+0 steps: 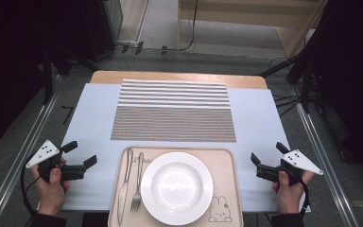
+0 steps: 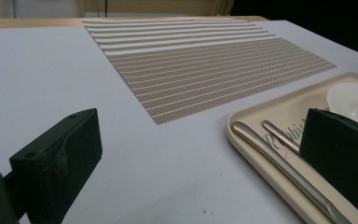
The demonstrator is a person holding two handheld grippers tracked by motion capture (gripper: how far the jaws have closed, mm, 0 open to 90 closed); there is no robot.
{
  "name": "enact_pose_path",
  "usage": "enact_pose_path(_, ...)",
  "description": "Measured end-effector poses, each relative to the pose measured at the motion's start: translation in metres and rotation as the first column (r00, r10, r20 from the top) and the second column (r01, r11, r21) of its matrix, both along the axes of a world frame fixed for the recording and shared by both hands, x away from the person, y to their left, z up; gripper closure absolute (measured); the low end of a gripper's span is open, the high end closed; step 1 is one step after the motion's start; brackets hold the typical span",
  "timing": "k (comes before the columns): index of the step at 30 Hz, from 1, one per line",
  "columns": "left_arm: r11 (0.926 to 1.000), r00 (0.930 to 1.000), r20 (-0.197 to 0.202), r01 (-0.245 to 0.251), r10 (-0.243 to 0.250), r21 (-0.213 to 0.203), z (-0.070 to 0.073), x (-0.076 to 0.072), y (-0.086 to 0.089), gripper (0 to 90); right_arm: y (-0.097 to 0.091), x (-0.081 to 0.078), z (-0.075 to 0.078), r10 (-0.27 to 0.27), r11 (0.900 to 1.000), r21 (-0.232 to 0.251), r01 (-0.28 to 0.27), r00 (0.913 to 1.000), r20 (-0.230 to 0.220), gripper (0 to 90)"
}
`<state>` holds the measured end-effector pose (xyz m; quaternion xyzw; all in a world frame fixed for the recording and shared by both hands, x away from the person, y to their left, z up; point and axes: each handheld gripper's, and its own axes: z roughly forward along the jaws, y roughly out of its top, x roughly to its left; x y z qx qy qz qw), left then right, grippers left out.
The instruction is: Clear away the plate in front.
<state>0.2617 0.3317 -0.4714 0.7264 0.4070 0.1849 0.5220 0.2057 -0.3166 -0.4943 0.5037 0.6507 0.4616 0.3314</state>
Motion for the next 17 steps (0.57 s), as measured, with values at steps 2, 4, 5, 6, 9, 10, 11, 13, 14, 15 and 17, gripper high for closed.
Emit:
enact_pose_path(2,1.0,1.0,0.004,-0.008,0.008,0.0,0.0,0.0,0.003,0.0,0.0,0.0,0.0,0.001,1.0,-0.001,-0.001,1.0,-0.002,0.0)
enact_pose_path(4,0.9999,0.9998,0.006,-0.016,0.016,-0.002,-0.001,0.0,0.005,0.0,0.0,0.0,-0.001,0.002,1.0,-0.002,-0.002,1.0,-0.005,0.0)
enact_pose_path(5,0.9998,0.9998,0.008,-0.019,0.019,-0.004,-0.001,0.0,0.006,0.0,0.0,0.001,-0.002,0.004,1.0,-0.006,-0.004,1.0,-0.007,0.0)
enact_pose_path(6,0.9998,0.9998,0.007,-0.018,0.018,-0.002,-0.001,0.001,0.007,0.0,0.0,0.001,-0.002,0.005,1.0,-0.006,-0.005,1.0,-0.007,0.0)
enact_pose_path(9,0.9995,0.9995,0.008,-0.031,0.031,-0.01,-0.002,0.001,0.01,0.0,0.0,0.002,-0.004,0.006,0.9999,-0.01,-0.006,0.9999,-0.011,0.0)
enact_pose_path(10,0.9993,0.9994,0.006,-0.033,0.033,-0.017,-0.002,0.002,0.012,0.0,0.0,0.003,-0.004,0.006,0.9999,-0.01,-0.006,0.9999,-0.013,0.0)
enact_pose_path(11,0.9991,0.9994,0.004,-0.036,0.036,-0.022,-0.002,0.002,0.014,0.0,0.0,0.003,-0.004,0.005,0.9999,-0.011,-0.005,0.9999,-0.014,0.0)
enact_pose_path(13,0.9989,0.9993,0.0,-0.037,0.037,-0.03,-0.003,0.003,0.015,0.0,0.0,0.003,-0.004,0.003,0.9999,-0.013,-0.003,0.9999,-0.014,0.0)
enact_pose_path(14,0.9989,0.9993,-0.002,-0.036,0.036,-0.028,-0.003,0.003,0.015,0.0,0.0,0.003,-0.005,0.001,0.9999,-0.013,-0.002,0.9999,-0.016,0.0)
enact_pose_path(15,0.999,0.9993,-0.002,-0.037,0.037,-0.027,-0.003,0.003,0.015,0.0,0.0,0.004,-0.005,0.0,0.9999,-0.014,0.0,0.9999,-0.017,0.0)
enact_pose_path(17,0.9991,0.9994,-0.002,-0.034,0.034,-0.025,-0.003,0.002,0.013,0.0,0.0,0.004,-0.005,0.0,0.9999,-0.014,0.0,0.9998,-0.018,0.0)
